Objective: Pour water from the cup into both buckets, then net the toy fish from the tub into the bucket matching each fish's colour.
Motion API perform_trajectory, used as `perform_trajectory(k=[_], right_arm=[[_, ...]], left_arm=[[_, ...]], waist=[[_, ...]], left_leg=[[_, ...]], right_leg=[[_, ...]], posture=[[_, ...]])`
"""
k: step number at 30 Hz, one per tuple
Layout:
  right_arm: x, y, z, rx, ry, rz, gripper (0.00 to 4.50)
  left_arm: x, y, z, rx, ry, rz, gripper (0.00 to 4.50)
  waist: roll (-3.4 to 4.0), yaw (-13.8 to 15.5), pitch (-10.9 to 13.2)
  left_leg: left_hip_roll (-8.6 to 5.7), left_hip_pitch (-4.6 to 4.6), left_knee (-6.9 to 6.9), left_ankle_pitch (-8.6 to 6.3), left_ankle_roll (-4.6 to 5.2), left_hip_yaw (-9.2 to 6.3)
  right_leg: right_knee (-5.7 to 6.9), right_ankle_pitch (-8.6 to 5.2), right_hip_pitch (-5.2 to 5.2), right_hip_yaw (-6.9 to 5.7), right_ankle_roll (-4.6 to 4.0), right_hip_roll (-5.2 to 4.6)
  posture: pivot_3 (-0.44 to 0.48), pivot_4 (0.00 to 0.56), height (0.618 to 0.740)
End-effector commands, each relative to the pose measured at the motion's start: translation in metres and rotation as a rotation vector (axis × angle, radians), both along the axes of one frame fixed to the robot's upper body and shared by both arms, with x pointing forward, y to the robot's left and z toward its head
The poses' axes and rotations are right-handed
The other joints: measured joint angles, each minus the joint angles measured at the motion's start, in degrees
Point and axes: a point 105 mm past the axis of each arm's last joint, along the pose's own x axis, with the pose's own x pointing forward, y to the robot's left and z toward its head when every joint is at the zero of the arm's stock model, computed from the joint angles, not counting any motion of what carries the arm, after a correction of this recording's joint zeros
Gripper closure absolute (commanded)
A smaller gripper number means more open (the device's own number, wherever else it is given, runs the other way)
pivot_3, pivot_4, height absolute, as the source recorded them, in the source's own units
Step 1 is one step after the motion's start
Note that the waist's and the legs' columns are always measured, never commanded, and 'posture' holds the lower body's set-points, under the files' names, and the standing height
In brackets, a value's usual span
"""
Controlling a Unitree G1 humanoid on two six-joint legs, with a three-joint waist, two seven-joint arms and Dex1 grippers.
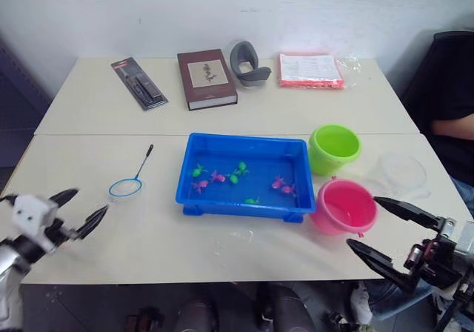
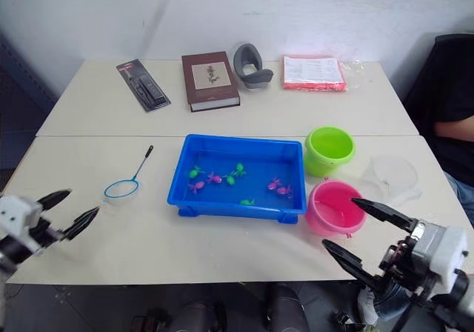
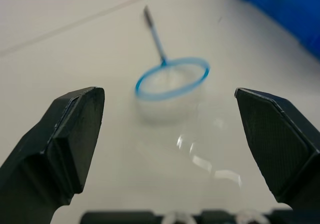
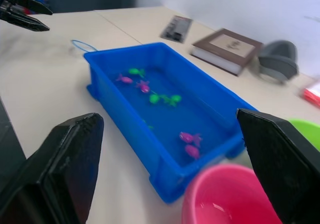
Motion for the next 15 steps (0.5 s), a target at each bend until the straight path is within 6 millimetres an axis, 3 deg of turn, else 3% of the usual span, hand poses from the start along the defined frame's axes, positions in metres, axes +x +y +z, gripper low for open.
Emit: perform_trajectory(k=[1, 6, 8, 11, 15], right_arm=[[0.001, 0.017, 0.005, -0.016, -0.061, 0.082, 0.02], [0.008, 0.029, 0.007, -0.010, -0.074, 0.116, 0.02], [0.010, 0.030, 0.007, -0.008, -0.073, 0.124, 0.02], [0.013, 0.034, 0.009, 0.006, -0.085, 0.124, 0.02], [0.019, 0.036, 0.018, 0.077, -0.096, 0.107, 0.02]], left_arm=[[-0.018, 0.021, -0.002, -0.042, -0.008, 0.142, 0.00], [-0.046, 0.031, -0.022, -0.084, 0.047, 0.262, 0.00], [-0.045, 0.026, -0.018, -0.100, 0.027, 0.256, 0.00], [-0.027, 0.010, -0.006, -0.113, -0.009, 0.196, 0.00], [0.019, -0.024, 0.021, -0.104, -0.018, 0.077, 0.00]], waist=[[0.04, 0.3, 0.0], [0.04, 0.8, 0.0], [0.03, 0.9, 0.0], [-0.06, 1.4, 0.0], [-0.06, 1.8, 0.0]], left_leg=[[-0.03, -0.02, 0.00, 0.00, 0.00, -0.02], [-0.04, -0.04, 0.00, -0.05, -0.08, -0.09], [-0.04, -0.03, 0.00, -0.07, -0.08, -0.09], [-0.04, -0.04, 0.00, -0.08, -0.09, -0.10], [-0.08, -0.05, 0.00, -0.08, -0.15, -0.19]], right_leg=[[0.00, 0.00, 0.00, -0.04, 0.00, -0.04], [0.00, -0.01, 0.00, -0.10, -0.02, -0.10], [0.00, -0.01, 0.00, -0.10, -0.02, -0.10], [0.00, -0.02, 0.00, -0.12, -0.03, -0.11], [0.04, -0.01, 0.03, -0.21, -0.04, -0.18]], posture=[[0.000, 0.150, 0.740], [0.000, 0.150, 0.740], [0.000, 0.150, 0.740], [0.000, 0.150, 0.740], [0.000, 0.150, 0.740]])
